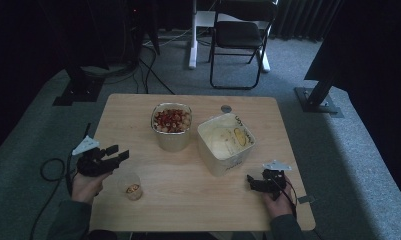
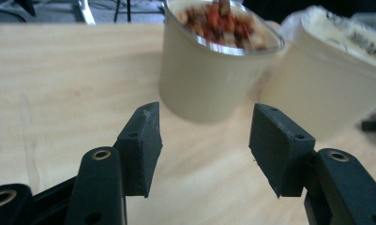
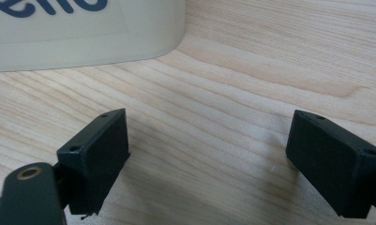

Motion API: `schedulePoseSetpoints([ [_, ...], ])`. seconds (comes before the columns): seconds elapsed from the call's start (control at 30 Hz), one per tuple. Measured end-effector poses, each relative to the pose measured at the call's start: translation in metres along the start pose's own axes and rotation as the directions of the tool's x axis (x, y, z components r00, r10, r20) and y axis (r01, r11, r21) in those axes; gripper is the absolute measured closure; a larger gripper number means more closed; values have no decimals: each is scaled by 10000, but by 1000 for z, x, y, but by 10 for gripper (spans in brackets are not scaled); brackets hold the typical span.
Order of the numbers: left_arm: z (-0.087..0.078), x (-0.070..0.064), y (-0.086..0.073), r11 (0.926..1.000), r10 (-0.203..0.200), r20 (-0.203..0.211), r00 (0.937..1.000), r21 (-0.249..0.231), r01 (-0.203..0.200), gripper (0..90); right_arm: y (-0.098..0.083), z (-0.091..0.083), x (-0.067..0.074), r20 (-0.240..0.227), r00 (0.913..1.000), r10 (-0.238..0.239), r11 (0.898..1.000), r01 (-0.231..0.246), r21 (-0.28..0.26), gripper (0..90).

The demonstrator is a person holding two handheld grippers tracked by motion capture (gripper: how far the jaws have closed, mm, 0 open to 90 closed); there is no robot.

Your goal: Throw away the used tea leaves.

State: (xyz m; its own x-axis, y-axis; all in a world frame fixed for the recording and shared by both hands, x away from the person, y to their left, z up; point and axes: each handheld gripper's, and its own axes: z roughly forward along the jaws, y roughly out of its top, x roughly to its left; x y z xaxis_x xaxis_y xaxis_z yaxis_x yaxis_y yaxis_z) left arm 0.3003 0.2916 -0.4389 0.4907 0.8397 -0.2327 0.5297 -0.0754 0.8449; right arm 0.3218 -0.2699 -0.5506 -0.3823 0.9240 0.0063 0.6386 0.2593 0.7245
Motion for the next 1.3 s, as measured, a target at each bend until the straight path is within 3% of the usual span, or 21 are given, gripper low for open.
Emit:
schedulePoseSetpoints([
  [0.03,0,0,0,10000,0,0,10000,0,0,441,0,0,0,0,10000,0,10000,0,0,130],
  [0.07,0,-4,-14,9994,-115,212,9997,341,108,441,0,0,0,-1,10000,-2,10000,2,-1,130],
  [0.13,3,-7,-25,9974,42,192,9998,725,-56,441,0,0,0,-2,10000,-3,10000,3,5,130],
  [0.3,5,-7,-40,9955,-139,251,9996,943,115,453,0,0,0,-4,10000,6,10000,-6,-6,130],
  [0.47,11,-8,-46,9880,-39,201,9998,1542,8,571,0,0,0,-3,10000,10,10000,-10,1,130],
  [0.6,17,-10,-46,9803,359,-67,9993,1946,-339,725,0,0,0,-4,10000,11,10000,-11,-4,130],
  [0.7,20,-9,-42,9813,434,-176,9989,1885,-393,799,0,0,0,-4,10000,10,10000,-10,-5,130],
  [0.83,29,-4,-32,9837,603,-669,9959,1731,-480,816,0,0,0,-3,10000,10,10000,-10,-5,130],
  [0.97,46,15,-17,9903,224,-1285,9915,1391,-44,819,0,0,0,-3,10000,3,10000,-3,9,130],
  [1.1,68,32,1,9939,-313,-2071,9778,970,523,819,0,0,0,-1,10000,2,10000,-2,0,130],
  [1.17,81,39,10,9931,-555,-2532,9658,865,798,819,0,0,0,-2,10000,2,10000,-2,-2,130],
  [1.3,106,54,28,9898,-1043,-2990,9485,624,1284,819,0,0,0,-2,10000,9,10000,-9,0,130],
])
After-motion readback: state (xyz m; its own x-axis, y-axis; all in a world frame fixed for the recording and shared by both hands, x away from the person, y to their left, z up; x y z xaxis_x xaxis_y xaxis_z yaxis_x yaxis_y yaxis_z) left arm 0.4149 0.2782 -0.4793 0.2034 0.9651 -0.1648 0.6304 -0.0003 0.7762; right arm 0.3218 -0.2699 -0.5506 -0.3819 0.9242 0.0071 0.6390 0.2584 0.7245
